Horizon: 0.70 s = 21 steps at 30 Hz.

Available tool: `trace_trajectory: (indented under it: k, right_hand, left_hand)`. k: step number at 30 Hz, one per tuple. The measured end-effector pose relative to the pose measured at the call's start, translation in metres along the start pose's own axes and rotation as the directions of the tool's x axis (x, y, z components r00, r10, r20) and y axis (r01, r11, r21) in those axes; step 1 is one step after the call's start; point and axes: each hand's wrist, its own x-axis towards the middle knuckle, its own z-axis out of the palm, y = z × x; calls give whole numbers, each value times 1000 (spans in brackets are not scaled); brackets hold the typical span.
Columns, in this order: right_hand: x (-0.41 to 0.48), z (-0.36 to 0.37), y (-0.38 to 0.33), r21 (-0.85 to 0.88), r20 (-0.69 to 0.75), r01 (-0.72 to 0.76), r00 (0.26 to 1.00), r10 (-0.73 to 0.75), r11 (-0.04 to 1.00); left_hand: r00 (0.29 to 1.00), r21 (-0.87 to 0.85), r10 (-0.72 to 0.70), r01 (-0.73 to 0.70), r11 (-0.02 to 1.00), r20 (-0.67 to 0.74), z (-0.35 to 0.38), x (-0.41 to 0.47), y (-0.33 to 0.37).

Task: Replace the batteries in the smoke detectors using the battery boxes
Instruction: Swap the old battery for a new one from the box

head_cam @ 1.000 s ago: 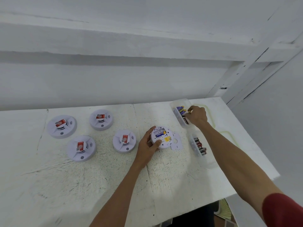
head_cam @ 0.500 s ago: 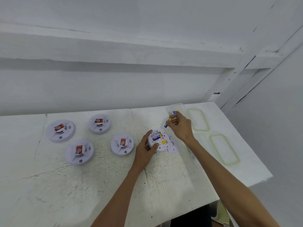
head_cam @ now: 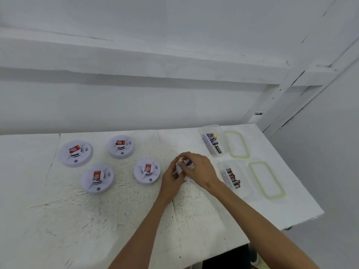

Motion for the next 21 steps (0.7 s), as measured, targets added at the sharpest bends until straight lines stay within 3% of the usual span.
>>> trace_trajectory:
  k: [4,8,13,17,21]
  right_hand:
    - [-3,1,7,-8,-37,-102,994,102,995]
    - [-3,6,14,99,-89,-252,961,260,963]
    - [1,8,8,268,6,-409,906,423,873]
    - [9,8,6,266,107,-435,900,422,860]
    - [11,14,8,265,81,-414,910,407,871]
  left_hand:
    - [1000,6,4,-4,1000,18,0,0,0]
    - [1000,25,2,-3,1000,24,-1,0,-1]
    - [999,43,7,-8,999,38,0,-1,0]
    - [1000,18,-7,7,1000,29,-1,1,1]
    - [1000,19,-11,11,1000,13,-1,0,0]
